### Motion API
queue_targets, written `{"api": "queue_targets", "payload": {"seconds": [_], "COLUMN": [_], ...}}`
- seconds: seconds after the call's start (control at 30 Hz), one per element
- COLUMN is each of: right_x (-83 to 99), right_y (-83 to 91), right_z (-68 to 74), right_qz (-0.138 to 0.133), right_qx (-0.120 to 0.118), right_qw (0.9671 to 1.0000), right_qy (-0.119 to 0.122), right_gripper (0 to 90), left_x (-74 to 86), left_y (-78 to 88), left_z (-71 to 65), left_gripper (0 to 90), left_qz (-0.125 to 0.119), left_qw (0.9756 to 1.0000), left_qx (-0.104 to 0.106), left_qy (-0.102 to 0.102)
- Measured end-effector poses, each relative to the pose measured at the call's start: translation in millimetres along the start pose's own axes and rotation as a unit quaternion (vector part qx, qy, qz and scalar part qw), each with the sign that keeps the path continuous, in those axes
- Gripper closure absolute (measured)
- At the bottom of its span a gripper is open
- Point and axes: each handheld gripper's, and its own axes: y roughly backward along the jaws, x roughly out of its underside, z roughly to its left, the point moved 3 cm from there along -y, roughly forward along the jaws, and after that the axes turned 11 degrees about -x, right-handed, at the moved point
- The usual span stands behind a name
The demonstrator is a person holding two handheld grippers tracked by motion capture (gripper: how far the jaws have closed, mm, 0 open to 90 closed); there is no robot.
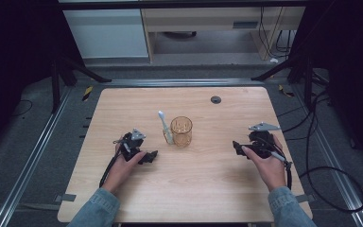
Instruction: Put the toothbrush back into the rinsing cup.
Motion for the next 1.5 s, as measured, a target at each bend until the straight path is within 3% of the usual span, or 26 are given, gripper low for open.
{"api": "queue_targets", "payload": {"seconds": [0.4,0.77,1.03,1.33,1.5], "right_x": [19.3,30.8,39.2,44.1,46.3], "right_y": [-23.5,-37.9,-43.3,-47.2,-46.7], "right_z": [-27.7,-30.9,-30.4,-27.1,-25.5], "right_qz": [0.034,0.038,0.040,0.025,0.016], "right_qx": [0.010,0.016,0.025,0.041,0.044], "right_qw": [0.9983,0.9969,0.9963,0.9979,0.9978], "right_qy": [-0.047,-0.067,-0.072,-0.045,-0.047], "right_gripper": [8.9,8.9,8.4,4.7,4.4], "left_x": [0.1,0.1,0.1,0.1,0.1], "left_y": [0.1,0.1,0.2,0.2,0.0], "left_z": [-0.1,-0.1,-0.1,-0.2,-0.1], "left_gripper": [0.0,0.0,0.0,0.0,0.0], "left_qz": [0.000,0.000,0.000,0.000,0.000], "left_qw": [1.0000,1.0000,1.0000,1.0000,1.0000], "left_qx": [0.000,0.000,-0.001,-0.001,-0.001], "left_qy": [0.000,0.000,0.000,0.001,0.001]}}
